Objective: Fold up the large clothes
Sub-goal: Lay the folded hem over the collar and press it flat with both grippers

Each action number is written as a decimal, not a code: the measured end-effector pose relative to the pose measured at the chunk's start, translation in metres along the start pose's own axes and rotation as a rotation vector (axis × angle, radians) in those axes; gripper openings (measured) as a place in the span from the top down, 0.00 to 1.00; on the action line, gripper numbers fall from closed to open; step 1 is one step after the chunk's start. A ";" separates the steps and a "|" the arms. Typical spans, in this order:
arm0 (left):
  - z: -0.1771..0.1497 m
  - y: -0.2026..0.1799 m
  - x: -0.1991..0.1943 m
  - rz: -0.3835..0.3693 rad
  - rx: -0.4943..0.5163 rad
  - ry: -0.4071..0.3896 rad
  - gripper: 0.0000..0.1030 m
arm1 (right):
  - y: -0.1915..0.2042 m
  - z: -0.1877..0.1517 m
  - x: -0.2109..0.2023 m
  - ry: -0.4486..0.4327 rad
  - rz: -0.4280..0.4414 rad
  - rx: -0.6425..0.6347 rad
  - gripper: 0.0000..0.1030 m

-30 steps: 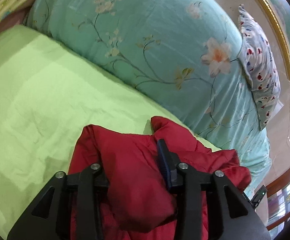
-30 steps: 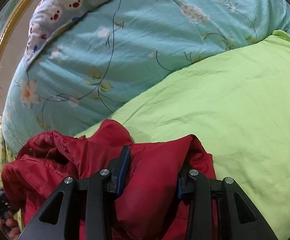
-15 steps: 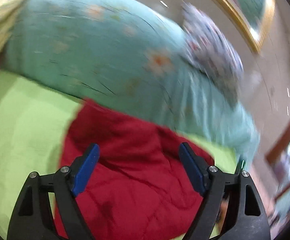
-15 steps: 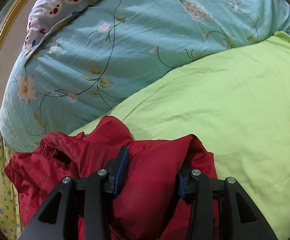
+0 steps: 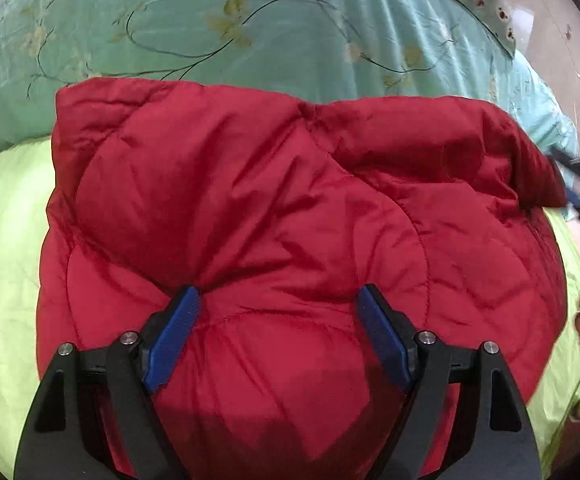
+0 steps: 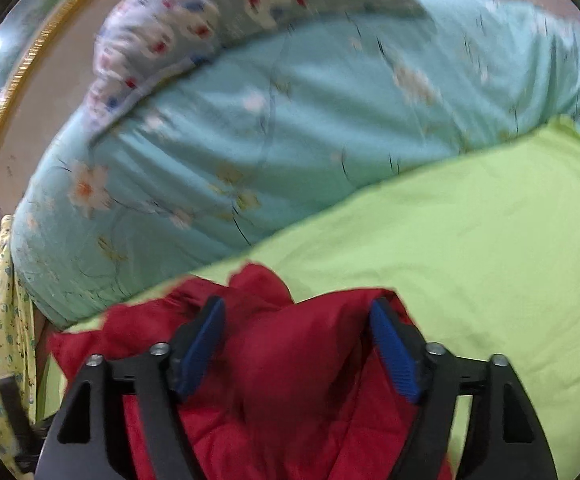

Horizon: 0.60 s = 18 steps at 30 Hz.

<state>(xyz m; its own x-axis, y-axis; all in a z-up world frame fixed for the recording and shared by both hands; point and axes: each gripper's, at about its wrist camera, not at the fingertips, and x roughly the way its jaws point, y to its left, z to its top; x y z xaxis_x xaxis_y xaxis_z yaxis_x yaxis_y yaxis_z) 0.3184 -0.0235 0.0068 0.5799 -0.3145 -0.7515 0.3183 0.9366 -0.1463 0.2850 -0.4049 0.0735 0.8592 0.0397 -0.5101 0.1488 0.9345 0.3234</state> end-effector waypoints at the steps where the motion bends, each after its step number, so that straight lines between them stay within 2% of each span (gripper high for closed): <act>1: 0.000 0.002 0.001 -0.003 -0.011 -0.003 0.20 | 0.008 0.002 -0.008 -0.023 0.010 -0.032 0.20; 3: 0.000 0.002 0.002 -0.002 -0.016 -0.008 0.20 | 0.030 0.002 -0.017 -0.022 0.069 -0.125 0.19; 6: -0.001 0.005 0.004 0.001 -0.020 -0.011 0.20 | 0.062 -0.010 -0.004 0.102 0.132 -0.255 0.18; 8: 0.001 0.001 0.008 0.005 -0.020 -0.009 0.20 | 0.078 -0.027 0.014 0.189 0.124 -0.338 0.18; 12: 0.001 0.003 0.008 0.014 -0.019 -0.006 0.20 | 0.089 -0.064 0.055 0.353 0.027 -0.476 0.18; 13: 0.001 0.004 0.008 0.017 -0.020 -0.006 0.19 | 0.087 -0.071 0.063 0.377 0.005 -0.491 0.18; 16: 0.005 0.002 0.013 0.021 -0.026 -0.003 0.20 | 0.063 -0.081 0.085 0.402 -0.027 -0.444 0.07; 18: 0.005 0.002 0.008 0.027 -0.033 0.001 0.20 | 0.053 -0.081 0.090 0.403 -0.027 -0.407 0.06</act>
<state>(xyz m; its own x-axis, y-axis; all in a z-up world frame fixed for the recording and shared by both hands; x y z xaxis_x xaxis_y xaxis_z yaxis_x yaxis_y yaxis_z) 0.3279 -0.0254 0.0037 0.5875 -0.2890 -0.7559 0.2774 0.9494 -0.1474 0.3308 -0.3234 -0.0200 0.5910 0.0712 -0.8035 -0.1015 0.9947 0.0136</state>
